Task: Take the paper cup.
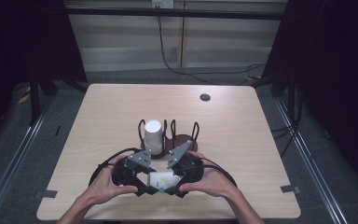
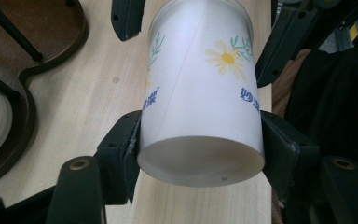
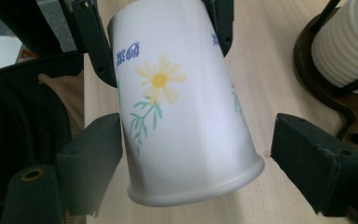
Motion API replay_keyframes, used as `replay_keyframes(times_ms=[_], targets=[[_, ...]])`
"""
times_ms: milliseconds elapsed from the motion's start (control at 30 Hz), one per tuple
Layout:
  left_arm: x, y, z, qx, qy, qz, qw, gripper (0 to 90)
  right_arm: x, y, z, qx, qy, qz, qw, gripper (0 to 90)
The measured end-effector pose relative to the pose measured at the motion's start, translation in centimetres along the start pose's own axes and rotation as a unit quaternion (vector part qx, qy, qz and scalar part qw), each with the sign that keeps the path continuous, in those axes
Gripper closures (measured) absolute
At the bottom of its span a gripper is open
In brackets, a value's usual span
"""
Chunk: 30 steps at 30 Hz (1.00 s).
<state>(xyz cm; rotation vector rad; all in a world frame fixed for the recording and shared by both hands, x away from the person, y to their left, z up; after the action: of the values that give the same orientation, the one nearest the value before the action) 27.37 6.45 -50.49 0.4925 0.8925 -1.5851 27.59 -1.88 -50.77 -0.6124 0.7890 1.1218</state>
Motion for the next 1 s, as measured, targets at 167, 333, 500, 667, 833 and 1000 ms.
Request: replay_keyframes(times_ms=[167, 333, 500, 667, 833, 1000], targets=[[-0.1, 0.1, -0.1, 0.0, -0.002, 0.003, 1.0, 36.5, -0.2, -0.2, -0.1, 0.007, -0.006, -0.002, 1.0, 14.8], [-0.6, 0.3, -0.2, -0.003, -0.009, 0.005, 0.9999, 36.5, -0.4, -0.6, 0.1, 0.013, -0.017, -0.011, 0.9997, 14.1], [-0.6, 0.3, -0.3, -0.008, -0.01, 0.005, 0.9999, 36.5, -0.7, -0.7, 0.2, 0.017, -0.025, -0.011, 0.9995, 14.0], [-0.5, 0.2, -0.5, -0.016, -0.014, 0.001, 0.9998, 36.6, -1.2, -1.0, 0.2, 0.025, -0.036, -0.012, 0.999, 13.5], [-0.7, 0.3, -0.7, -0.021, -0.016, 0.009, 0.9996, 36.7, -1.8, -1.1, 0.6, 0.035, -0.057, -0.01, 0.9977, 14.0], [-1.0, 0.7, -1.2, -0.027, -0.023, 0.019, 0.9992, 36.7, -2.0, -1.2, 0.7, 0.042, -0.064, -0.011, 0.997, 14.0]])
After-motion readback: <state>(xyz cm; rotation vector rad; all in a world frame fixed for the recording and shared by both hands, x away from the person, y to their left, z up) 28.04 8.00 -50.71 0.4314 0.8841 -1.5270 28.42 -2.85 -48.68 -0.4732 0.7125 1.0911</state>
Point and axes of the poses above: each handheld gripper's, and its own axes: x roughly forward along the jaws, z roughly out of its top, y roughly to its left, the point moved 10 cm from there along x, roughly forward along the jaws, and after that the axes turned 8 degrees about -z, right-handed, at the moved point
